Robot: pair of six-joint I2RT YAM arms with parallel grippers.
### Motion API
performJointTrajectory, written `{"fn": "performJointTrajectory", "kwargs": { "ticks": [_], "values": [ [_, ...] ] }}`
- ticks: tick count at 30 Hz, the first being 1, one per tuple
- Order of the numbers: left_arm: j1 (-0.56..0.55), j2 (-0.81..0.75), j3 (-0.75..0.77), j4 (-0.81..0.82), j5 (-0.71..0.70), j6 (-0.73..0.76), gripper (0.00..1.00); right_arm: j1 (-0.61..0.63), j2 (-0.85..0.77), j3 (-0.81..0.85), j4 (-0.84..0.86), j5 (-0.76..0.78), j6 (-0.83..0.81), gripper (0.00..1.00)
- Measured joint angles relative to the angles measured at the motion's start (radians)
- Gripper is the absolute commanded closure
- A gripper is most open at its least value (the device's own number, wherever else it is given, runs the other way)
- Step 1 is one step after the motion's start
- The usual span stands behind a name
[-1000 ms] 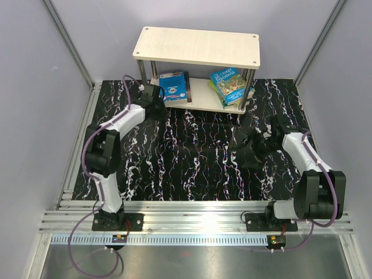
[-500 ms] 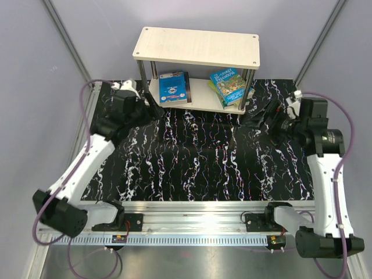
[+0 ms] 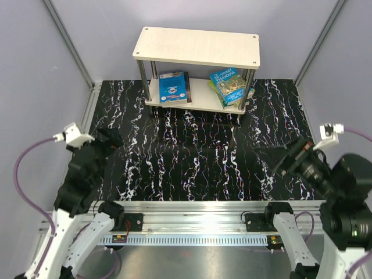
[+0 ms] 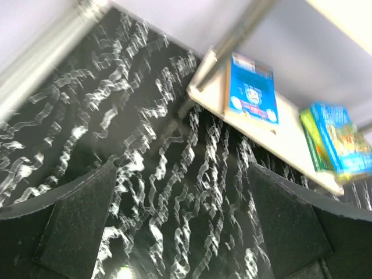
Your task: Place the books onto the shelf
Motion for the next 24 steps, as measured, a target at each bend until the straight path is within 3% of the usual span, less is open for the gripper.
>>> {"fn": "performJointTrajectory", "kwargs": {
  "ticks": [2,5,13,24],
  "values": [
    [0.0,-0.124,-0.101,0.045,-0.063,0.036,0.01,0.0,-0.083,-0.011,-0.001,0.008,0.011,0.0],
    [0.001,-0.192,-0.178,0.112,-0.125,0.116,0.01,0.0,-0.161,-0.026,-0.021,0.037,0.035,0.0],
    [0.001,-0.124,-0.271,0.204,-0.143,0.292,0.01,0.001,-0.211,-0.051,-0.081,0.085,0.063,0.0],
    [0.001,-0.066,-0.424,0.38,-0.177,0.319,0.01,0.001,-0.278,-0.04,-0.135,0.15,0.088,0.0]
  ]
}}
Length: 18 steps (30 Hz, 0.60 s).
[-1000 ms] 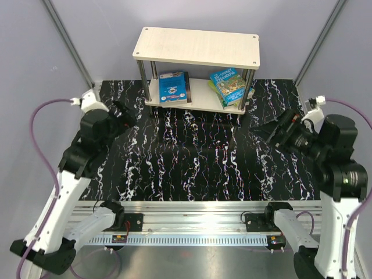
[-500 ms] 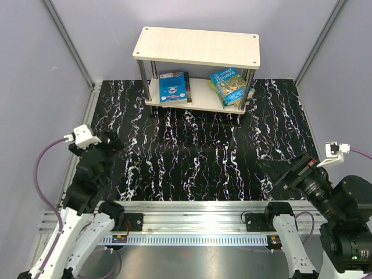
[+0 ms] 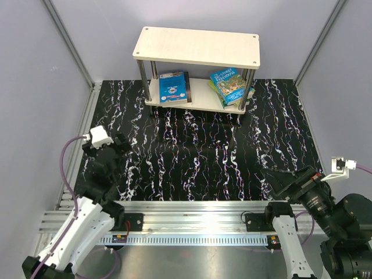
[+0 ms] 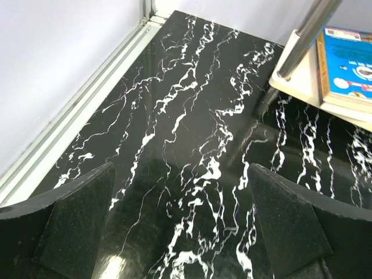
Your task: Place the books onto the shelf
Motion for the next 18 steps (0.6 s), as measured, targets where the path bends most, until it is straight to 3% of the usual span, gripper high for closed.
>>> {"fn": "performJointTrajectory", "kwargs": {
  "ticks": [4,11,15,18],
  "values": [
    [0.045,0.085,-0.093,0.175,-0.004,0.049,0.01,0.0,0.0,0.0,-0.011,0.013,0.0,0.0],
    [0.267,0.373,-0.204,0.422,0.132,0.129,0.01,0.0,0.015,0.024,-0.035,0.024,-0.002,0.0],
    [0.306,0.544,-0.245,0.663,0.215,0.145,0.01,0.0,0.037,0.041,-0.058,0.038,-0.02,0.0],
    [0.329,0.665,-0.227,0.74,0.288,0.164,0.01,0.001,0.071,0.042,-0.069,0.043,-0.028,0.0]
  ]
}}
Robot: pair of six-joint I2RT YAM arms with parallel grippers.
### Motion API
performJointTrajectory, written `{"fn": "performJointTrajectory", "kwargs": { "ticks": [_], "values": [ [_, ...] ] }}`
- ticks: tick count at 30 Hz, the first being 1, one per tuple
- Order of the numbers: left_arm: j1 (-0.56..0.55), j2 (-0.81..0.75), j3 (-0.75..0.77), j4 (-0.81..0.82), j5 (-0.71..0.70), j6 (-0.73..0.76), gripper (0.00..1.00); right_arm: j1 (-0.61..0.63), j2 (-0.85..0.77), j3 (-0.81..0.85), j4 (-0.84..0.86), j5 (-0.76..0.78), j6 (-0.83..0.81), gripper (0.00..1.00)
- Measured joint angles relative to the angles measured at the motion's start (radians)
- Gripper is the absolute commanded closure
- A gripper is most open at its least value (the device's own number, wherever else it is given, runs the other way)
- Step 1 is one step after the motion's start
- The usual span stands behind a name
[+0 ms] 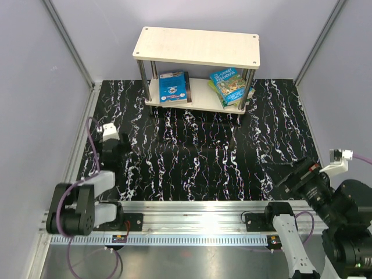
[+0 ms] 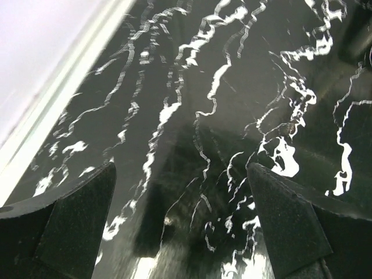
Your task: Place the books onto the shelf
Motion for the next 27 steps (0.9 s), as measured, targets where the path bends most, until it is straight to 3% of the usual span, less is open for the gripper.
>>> {"fn": "performJointTrajectory", "kwargs": {
  "ticks": [4,13,27],
  "values": [
    [0.018,0.116,0.031,0.114,0.086,0.04,0.01,0.0,0.04,-0.014,0.005,0.002,-0.004,0.0],
    [0.028,0.134,-0.051,0.349,0.212,0.086,0.01,0.0,0.155,-0.051,0.097,-0.003,-0.006,0.0],
    [0.028,0.141,-0.053,0.4,0.212,0.089,0.01,0.0,0.213,-0.118,0.247,-0.013,-0.033,0.0]
  ]
}}
